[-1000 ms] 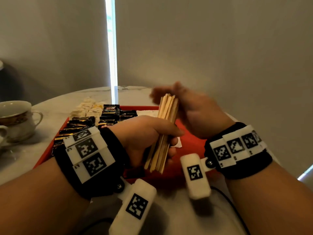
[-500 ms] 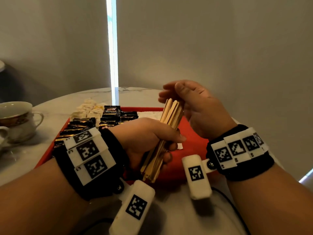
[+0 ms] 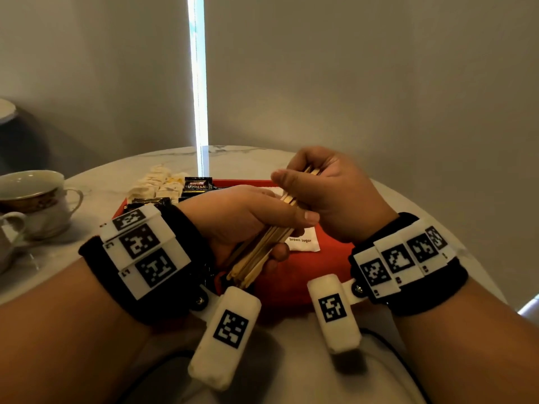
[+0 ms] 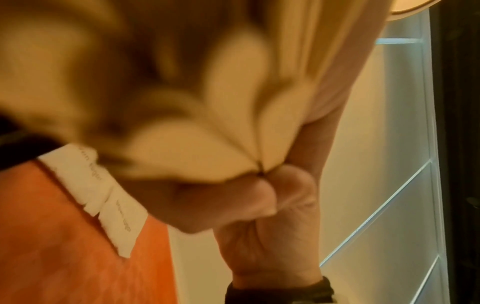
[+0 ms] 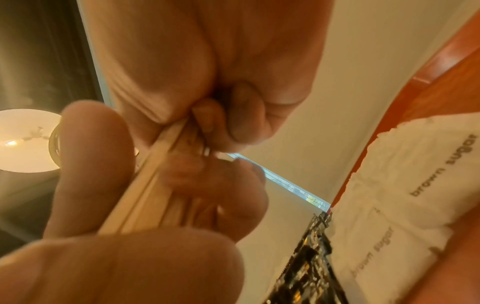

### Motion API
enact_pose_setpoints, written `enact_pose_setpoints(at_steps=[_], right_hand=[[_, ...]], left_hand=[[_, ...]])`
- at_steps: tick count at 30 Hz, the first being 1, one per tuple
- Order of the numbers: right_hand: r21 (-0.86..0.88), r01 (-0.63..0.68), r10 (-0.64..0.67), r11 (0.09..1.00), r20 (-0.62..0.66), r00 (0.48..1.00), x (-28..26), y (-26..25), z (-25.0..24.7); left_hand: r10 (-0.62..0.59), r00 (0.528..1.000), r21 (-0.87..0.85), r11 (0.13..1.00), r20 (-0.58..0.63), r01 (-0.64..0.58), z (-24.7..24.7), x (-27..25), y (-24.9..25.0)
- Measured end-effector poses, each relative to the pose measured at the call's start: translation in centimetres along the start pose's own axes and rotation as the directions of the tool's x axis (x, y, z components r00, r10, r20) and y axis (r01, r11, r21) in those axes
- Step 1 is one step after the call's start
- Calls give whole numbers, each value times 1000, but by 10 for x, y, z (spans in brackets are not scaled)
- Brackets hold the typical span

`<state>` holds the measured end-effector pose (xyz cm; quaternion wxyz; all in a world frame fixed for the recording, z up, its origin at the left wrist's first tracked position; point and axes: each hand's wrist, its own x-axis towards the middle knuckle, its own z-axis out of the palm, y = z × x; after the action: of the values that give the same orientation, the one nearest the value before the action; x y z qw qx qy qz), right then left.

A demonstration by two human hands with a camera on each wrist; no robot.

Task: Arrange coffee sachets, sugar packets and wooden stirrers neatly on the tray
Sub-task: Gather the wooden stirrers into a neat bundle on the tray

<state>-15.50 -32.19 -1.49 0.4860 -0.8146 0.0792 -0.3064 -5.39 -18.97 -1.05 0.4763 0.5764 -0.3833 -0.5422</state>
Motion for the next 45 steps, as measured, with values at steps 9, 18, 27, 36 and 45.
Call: enact_pose_setpoints(at_steps=[9,18,27,36,45], right_hand=[[374,-46,163,926,-289,943,8,2,-17],[265,6,90,964,-347,934,1,-9,7],[271,59,29,961,-310,950,-5,-13,12],[321,107,41,941,-424,905,0,-12,1],[281,56,39,958,-321,946,-6,-10,17]], left_hand=[[237,925,-296,898,-298,-326,-18,-6,9],[382,636,-143,774,-671,-616,7,3,7],[306,588,-220,722,-749,-656,-5,-4,15],[349,677,-281,717,-648,-638,-7,-5,13],[281,622,-277,711,-731,-647,-3,0,11]])
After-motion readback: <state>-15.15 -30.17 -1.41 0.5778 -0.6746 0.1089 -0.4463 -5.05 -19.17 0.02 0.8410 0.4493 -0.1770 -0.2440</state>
